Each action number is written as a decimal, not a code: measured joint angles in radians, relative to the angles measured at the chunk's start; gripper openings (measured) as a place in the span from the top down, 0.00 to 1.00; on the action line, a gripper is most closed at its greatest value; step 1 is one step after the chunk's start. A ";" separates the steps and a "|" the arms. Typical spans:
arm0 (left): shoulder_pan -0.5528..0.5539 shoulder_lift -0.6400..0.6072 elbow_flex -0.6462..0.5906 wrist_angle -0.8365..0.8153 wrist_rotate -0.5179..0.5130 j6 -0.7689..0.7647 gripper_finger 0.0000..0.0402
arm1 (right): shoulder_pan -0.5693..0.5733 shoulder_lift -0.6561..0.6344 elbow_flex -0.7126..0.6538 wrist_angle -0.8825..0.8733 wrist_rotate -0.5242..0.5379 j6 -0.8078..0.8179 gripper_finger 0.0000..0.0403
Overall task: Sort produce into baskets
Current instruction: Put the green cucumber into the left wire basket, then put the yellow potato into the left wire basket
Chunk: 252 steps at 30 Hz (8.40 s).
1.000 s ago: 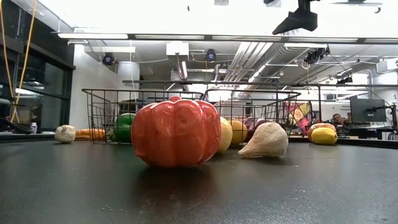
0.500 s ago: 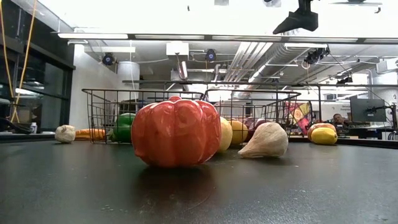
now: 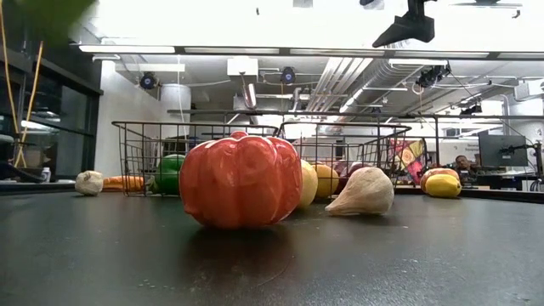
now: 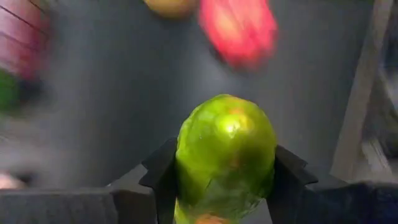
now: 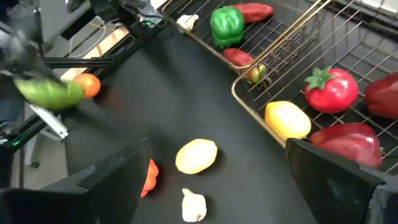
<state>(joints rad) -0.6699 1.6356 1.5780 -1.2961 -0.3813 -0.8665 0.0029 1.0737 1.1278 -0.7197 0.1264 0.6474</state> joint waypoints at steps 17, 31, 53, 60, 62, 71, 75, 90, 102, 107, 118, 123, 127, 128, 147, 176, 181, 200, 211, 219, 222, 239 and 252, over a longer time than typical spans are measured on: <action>0.748 -0.255 -0.179 0.420 -0.247 0.454 0.34 | -0.002 0.000 0.000 0.075 0.131 0.037 0.09; 0.900 -0.320 -0.472 0.863 0.089 0.423 0.25 | -0.002 0.023 0.000 0.078 0.171 0.126 0.09; 0.743 -0.848 -0.814 1.428 0.186 0.408 0.26 | -0.165 0.113 0.011 -0.146 0.624 0.481 0.09; 0.782 -0.835 -0.814 1.443 0.097 0.408 0.26 | -0.529 0.139 -0.100 -0.272 0.498 0.469 0.09; 0.811 -0.823 -0.815 1.479 0.062 0.402 0.26 | -0.638 0.152 -0.151 -0.198 0.449 0.414 0.09; 0.954 -0.810 -0.757 1.535 0.107 0.368 0.26 | -0.899 0.261 -0.253 0.030 0.358 0.314 0.09; 1.028 -0.808 -0.739 1.534 0.110 0.380 0.26 | -0.909 0.329 -0.226 0.012 0.428 0.341 0.09; 1.333 -0.750 -0.735 1.534 0.535 0.289 0.26 | -0.923 0.587 -0.116 -0.185 0.539 0.530 0.09; 1.418 -0.724 -0.735 1.534 0.644 0.267 0.26 | -0.945 0.725 -0.090 -0.174 0.357 0.388 0.09; 1.439 -0.724 -0.735 1.534 0.644 0.267 0.26 | -0.937 0.718 -0.089 -0.170 0.342 0.292 0.09; 1.444 -0.724 -0.735 1.533 0.640 0.261 0.26 | -0.995 0.671 -0.089 -0.109 0.314 0.203 0.09; 1.444 -0.724 -0.735 1.533 0.639 0.221 0.26 | -0.999 0.672 -0.088 -0.020 0.335 0.261 0.09; 1.444 -0.724 -0.735 1.533 0.639 0.213 0.26 | -1.008 0.671 -0.073 -0.007 0.334 0.270 0.09; 1.444 -0.724 -0.735 1.532 0.639 0.212 0.26 | -1.010 0.671 -0.073 -0.002 0.334 0.278 0.09; 1.442 -0.724 -0.736 1.532 0.639 0.188 0.26 | -0.938 0.589 -0.075 -0.010 0.150 0.198 0.09; 1.442 -0.724 -0.736 1.526 0.640 0.187 0.26 | -1.129 0.682 0.133 -0.130 -0.236 -0.177 0.09; 1.442 -0.724 -0.736 1.526 0.640 0.182 0.26 | -1.118 0.740 0.132 -0.130 -0.232 -0.157 0.09; 1.442 -0.724 -0.736 1.526 0.640 0.188 0.26 | -1.043 0.760 0.132 -0.236 -0.082 -0.035 0.09; 1.442 -0.724 -0.736 1.526 0.640 0.224 0.26 | -0.964 0.759 0.132 -0.248 0.036 0.111 0.09; 1.443 -0.724 -0.736 1.526 0.640 0.235 0.26 | -0.972 0.759 0.132 -0.241 0.065 0.133 0.09; 1.443 -0.724 -0.736 1.526 0.640 0.234 0.26 | -0.972 0.759 0.132 -0.250 0.065 0.134 0.09; 1.443 -0.724 -0.736 1.527 0.640 0.234 0.26 | -0.950 0.760 0.132 -0.257 0.079 0.322 0.19; 1.443 -0.724 -0.736 1.526 0.640 0.234 0.26 | -0.980 0.718 0.194 -0.231 0.154 0.229 0.19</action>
<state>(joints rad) 0.7731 0.9115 0.8417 0.2304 0.2588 -0.6321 -0.9772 1.7921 1.3219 -0.9509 0.2807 0.8768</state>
